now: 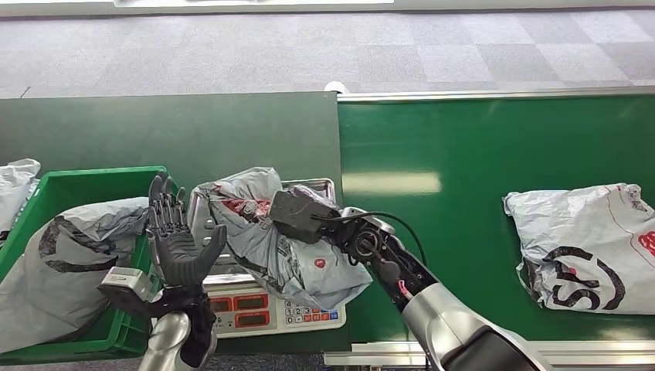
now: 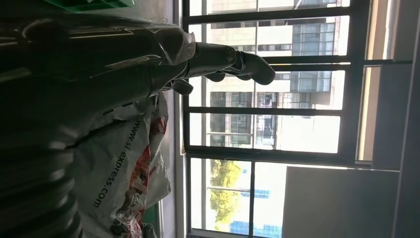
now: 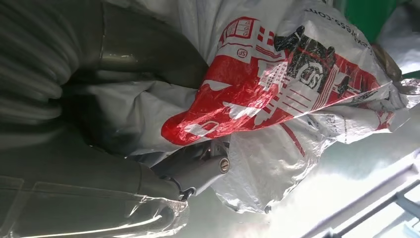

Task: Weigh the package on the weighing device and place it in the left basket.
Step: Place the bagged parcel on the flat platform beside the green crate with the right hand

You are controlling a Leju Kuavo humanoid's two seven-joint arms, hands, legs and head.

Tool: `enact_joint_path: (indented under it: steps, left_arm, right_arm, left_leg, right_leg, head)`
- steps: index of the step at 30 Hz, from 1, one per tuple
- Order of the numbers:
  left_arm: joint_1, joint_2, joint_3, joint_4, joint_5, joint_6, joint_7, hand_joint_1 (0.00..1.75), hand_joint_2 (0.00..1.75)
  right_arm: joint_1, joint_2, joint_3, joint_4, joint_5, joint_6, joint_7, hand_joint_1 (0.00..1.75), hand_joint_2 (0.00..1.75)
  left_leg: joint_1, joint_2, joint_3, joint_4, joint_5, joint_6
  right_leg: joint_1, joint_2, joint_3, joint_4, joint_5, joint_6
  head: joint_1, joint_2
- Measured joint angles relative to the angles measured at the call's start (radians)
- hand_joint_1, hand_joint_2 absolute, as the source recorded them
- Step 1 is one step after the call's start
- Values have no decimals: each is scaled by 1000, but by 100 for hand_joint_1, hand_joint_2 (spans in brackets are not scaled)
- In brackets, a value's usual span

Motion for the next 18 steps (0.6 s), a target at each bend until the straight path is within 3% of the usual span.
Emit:
enact_joint_path:
  steps: [5, 16, 17, 18]
  left_arm:
    - [-15, 0, -19, 15, 0, 1, 1, 0, 175]
    - [-19, 1, -21, 23, 0, 1, 2, 0, 175]
    - [-20, 1, -21, 23, 0, 1, 2, 0, 175]
    - [-20, 1, -21, 23, 0, 1, 2, 0, 175]
  right_arm:
    - [-7, 29, -58, 47, -160, 2, 48, 175, 175]
    - [-25, 47, -102, 90, -182, -7, 63, 175, 175]
    - [-26, 48, -103, 92, -185, -8, 67, 169, 175]
    - [-26, 49, -104, 95, -189, -11, 73, 143, 175]
  left_leg:
    - [0, 0, 0, 0, 0, 0]
    - [0, 0, 0, 0, 0, 0]
    - [0, 0, 0, 0, 0, 0]
    - [0, 0, 0, 0, 0, 0]
  right_leg:
    - [0, 0, 0, 0, 0, 0]
    - [0, 0, 0, 0, 0, 0]
    - [0, 0, 0, 0, 0, 0]
    - [0, 0, 0, 0, 0, 0]
  head:
    - [0, 0]
    - [0, 0]
    - [0, 0]
    - [0, 0]
